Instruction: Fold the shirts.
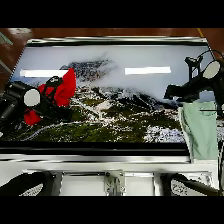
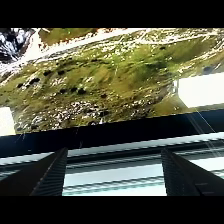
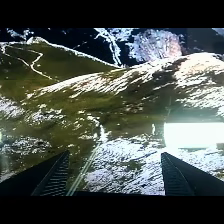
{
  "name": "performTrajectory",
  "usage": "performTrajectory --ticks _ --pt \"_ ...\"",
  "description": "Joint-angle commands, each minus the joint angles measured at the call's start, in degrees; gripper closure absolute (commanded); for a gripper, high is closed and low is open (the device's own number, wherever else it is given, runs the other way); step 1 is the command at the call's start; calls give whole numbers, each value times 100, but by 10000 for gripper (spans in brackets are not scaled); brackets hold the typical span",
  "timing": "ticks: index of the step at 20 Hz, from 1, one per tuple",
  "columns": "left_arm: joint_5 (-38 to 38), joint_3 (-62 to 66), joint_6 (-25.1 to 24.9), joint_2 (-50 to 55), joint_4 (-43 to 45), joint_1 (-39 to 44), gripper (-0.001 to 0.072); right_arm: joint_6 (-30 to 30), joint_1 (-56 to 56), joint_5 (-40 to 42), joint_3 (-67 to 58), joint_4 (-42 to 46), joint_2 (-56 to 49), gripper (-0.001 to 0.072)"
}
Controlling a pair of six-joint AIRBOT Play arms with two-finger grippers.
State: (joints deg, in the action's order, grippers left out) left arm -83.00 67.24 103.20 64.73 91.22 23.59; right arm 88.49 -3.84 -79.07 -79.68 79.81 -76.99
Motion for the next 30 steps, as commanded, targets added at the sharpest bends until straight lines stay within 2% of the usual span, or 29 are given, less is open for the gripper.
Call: performTrajectory --ticks 1,16,21,28,30 --pt "0 -2 -2 -4 2 0 1 2 2 0 -7 -2 -4 28" --pt "0 -2 -2 -4 0 0 1 4 2 0 -7 -2 -4 27" --pt "295 -2 20 -2 0 0 1 68 2 616 -7 -17 -4 28" --pt "389 -2 59 0 -17 13 2 63 2 1054 -7 24 -4 28" --pt "1113 13 63 59 367 -90 3 24 2 1207 -7 13 -7 27"
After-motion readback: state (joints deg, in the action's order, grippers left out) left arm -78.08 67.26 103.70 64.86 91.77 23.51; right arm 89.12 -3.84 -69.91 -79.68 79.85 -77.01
